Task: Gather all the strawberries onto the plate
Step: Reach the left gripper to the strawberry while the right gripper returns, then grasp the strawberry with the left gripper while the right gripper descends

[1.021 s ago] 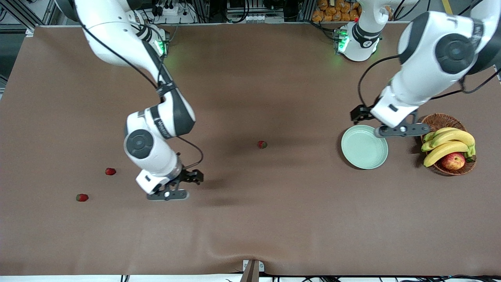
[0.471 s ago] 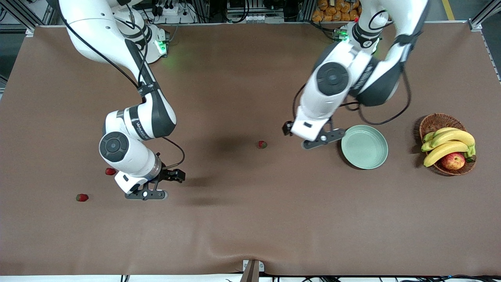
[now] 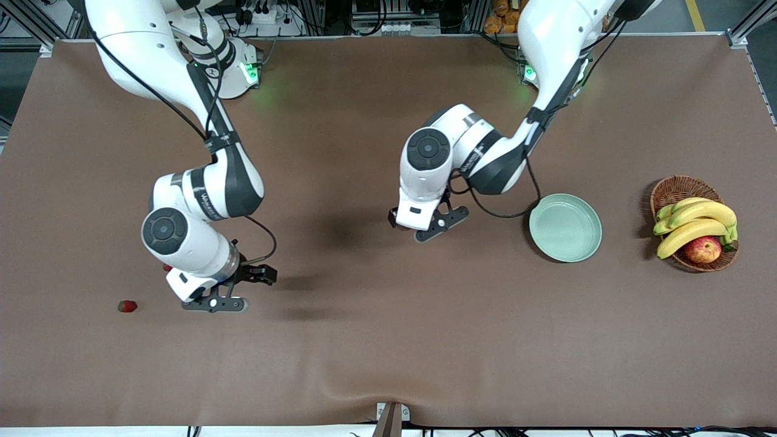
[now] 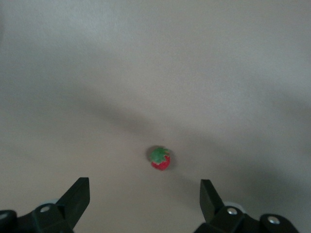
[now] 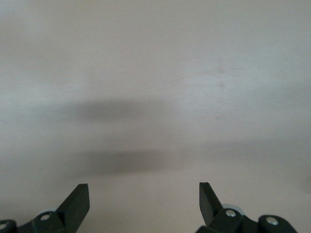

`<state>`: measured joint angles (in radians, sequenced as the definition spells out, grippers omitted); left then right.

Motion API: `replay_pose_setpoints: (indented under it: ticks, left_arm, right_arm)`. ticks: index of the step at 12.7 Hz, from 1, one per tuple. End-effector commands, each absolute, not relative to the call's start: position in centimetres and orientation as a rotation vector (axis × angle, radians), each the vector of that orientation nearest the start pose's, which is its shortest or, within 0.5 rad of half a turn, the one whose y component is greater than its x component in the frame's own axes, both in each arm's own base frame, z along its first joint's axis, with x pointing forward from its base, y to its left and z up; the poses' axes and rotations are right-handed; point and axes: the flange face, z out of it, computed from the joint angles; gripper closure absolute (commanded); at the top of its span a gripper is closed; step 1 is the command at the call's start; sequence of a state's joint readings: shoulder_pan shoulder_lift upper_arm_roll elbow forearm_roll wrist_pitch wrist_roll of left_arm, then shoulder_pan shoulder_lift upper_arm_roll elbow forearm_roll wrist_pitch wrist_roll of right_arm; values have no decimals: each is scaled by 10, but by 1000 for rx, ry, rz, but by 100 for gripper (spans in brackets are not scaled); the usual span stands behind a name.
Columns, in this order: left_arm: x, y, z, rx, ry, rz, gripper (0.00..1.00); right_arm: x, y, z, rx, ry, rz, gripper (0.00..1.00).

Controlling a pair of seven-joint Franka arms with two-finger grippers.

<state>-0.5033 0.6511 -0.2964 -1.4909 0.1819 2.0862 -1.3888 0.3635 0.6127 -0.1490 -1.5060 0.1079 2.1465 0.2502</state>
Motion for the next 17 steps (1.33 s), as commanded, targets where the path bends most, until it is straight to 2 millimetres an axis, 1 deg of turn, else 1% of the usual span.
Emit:
replay_pose_setpoints:
  ticks: [1,2,3,4,5,6,7,8,9,10,11,12,13,14,16,17]
  left_arm:
    - [517,-502,272,-2977,-948,-34,0]
    - [512,-505,262,-2964,-948,-32,0]
    - [510,-507,252,-2949,-962,-24,0]
    - [505,-510,243,-2937,-964,-32,0]
    - [503,-513,238,-2934,-969,-50,3]
    - [504,-512,230,-2921,-1000,-54,4]
    - [504,-514,223,-2920,-1038,-59,6]
    - [501,-516,216,-2911,-1069,-74,11]
    - [500,-516,211,-2897,-1081,-91,13]
    - [499,-515,204,-2887,-1068,-110,13]
    - [498,-513,198,-2879,-1058,-116,16]
    - [497,-513,189,-2868,-1061,-104,18]
    - [496,-512,184,-2859,-1069,-103,21]
    - [495,-511,182,-2856,-1067,-99,25]
    - [494,-511,177,-2852,-1065,-93,35]
    - [494,-511,175,-2846,-1073,-91,43]
  right_arm:
    - [691,108,310,-3131,211,-19,0]
    - [690,87,305,-3131,256,2,0]
    - [686,75,299,-3140,267,24,0]
    - [683,47,291,-3176,241,43,0]
    - [678,26,282,-3186,188,70,0]
    - [672,16,279,-3186,163,86,0]
    - [664,-2,273,-3186,174,110,0]
    - [655,-19,267,-3184,119,116,0]
    - [645,-38,259,-3183,50,91,0]
    - [632,-49,252,-3184,-16,43,0]
    - [624,-51,244,-3185,-70,12,0]
    - [622,-62,239,-3188,-139,-4,0]
    - [620,-81,236,-3182,-256,-3,0]
    - [621,-87,235,-3173,-394,-25,0]
    - [622,-86,229,-3143,-624,-16,0]
    - [622,-86,228,-3119,-759,-5,0]
